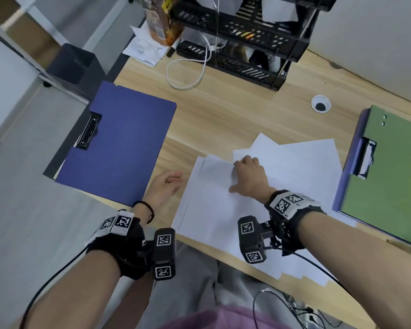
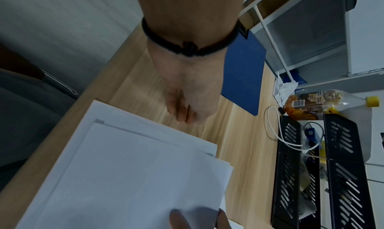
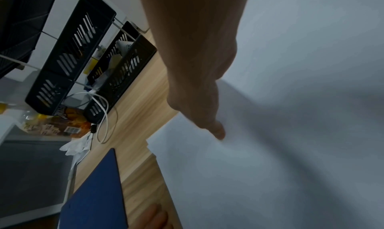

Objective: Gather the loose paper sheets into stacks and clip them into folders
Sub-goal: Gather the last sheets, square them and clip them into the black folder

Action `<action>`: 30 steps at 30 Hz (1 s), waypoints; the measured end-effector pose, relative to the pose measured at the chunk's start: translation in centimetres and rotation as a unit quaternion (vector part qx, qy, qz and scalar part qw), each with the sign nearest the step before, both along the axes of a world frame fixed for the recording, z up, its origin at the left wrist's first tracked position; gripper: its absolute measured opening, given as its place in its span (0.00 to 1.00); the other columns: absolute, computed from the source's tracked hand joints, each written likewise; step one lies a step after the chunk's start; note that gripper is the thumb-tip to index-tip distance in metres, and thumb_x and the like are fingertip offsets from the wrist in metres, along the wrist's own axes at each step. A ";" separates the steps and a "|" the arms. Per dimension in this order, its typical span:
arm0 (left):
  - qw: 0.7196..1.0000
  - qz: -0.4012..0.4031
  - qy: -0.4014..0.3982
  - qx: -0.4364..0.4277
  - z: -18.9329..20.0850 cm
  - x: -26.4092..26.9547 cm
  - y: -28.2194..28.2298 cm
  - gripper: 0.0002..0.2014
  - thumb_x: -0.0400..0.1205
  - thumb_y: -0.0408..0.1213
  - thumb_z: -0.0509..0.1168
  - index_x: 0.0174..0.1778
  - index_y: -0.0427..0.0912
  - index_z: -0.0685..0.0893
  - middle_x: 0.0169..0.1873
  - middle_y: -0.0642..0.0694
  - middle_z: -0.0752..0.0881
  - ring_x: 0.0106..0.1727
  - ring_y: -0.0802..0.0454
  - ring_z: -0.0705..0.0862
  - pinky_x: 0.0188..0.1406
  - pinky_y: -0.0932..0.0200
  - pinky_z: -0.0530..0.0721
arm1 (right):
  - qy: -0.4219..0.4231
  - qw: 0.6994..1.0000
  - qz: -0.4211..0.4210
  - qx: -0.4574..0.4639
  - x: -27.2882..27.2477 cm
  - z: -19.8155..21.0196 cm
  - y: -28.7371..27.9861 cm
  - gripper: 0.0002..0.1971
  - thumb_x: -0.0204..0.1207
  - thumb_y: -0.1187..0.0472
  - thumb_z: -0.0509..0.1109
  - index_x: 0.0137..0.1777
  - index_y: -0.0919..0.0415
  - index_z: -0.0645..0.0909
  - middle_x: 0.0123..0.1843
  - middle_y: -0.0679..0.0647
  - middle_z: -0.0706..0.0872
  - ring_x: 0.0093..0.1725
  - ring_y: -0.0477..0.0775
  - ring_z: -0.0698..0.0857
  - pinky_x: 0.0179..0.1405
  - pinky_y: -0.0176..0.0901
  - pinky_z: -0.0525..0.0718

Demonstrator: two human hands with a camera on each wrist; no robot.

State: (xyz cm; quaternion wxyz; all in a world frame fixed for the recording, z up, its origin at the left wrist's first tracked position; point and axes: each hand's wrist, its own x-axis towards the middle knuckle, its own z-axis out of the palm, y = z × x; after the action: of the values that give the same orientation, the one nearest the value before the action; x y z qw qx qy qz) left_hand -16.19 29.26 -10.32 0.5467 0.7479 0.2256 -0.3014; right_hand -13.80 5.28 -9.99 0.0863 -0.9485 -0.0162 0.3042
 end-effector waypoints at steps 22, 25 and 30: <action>0.997 -0.079 0.000 -0.001 0.5 2.8 -10.5 0.10 0.83 0.32 0.61 0.58 0.42 0.83 0.43 0.46 0.86 0.42 0.49 0.84 0.49 0.50 0.83 | 0.040 0.994 -0.075 0.073 -2.9 3.0 -14.7 0.18 0.78 0.64 0.65 0.67 0.63 0.79 0.63 0.65 0.80 0.68 0.67 0.77 0.58 0.50 0.76; 0.997 -0.081 0.009 -0.012 0.9 3.0 -12.3 0.11 0.82 0.32 0.64 0.59 0.40 0.84 0.43 0.42 0.86 0.44 0.48 0.83 0.51 0.52 0.83 | 0.009 0.991 -0.120 0.063 -3.4 2.2 -16.2 0.28 0.73 0.55 0.75 0.70 0.65 0.77 0.70 0.65 0.73 0.73 0.69 0.70 0.70 0.53 0.72; 0.998 -0.058 0.035 -0.018 1.3 3.4 -13.0 0.14 0.81 0.29 0.65 0.62 0.36 0.81 0.43 0.39 0.85 0.41 0.48 0.81 0.40 0.59 0.80 | 0.006 0.993 -0.102 0.058 -4.6 1.0 -15.7 0.48 0.58 0.49 0.85 0.76 0.60 0.65 0.72 0.59 0.68 0.70 0.63 0.68 0.65 0.57 0.77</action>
State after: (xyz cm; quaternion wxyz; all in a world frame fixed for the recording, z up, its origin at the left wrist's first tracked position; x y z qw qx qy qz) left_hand -12.80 16.21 -9.01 0.5332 0.7391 0.1952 -0.3624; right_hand -18.41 -10.45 -9.03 0.1721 -0.9366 0.0636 0.2984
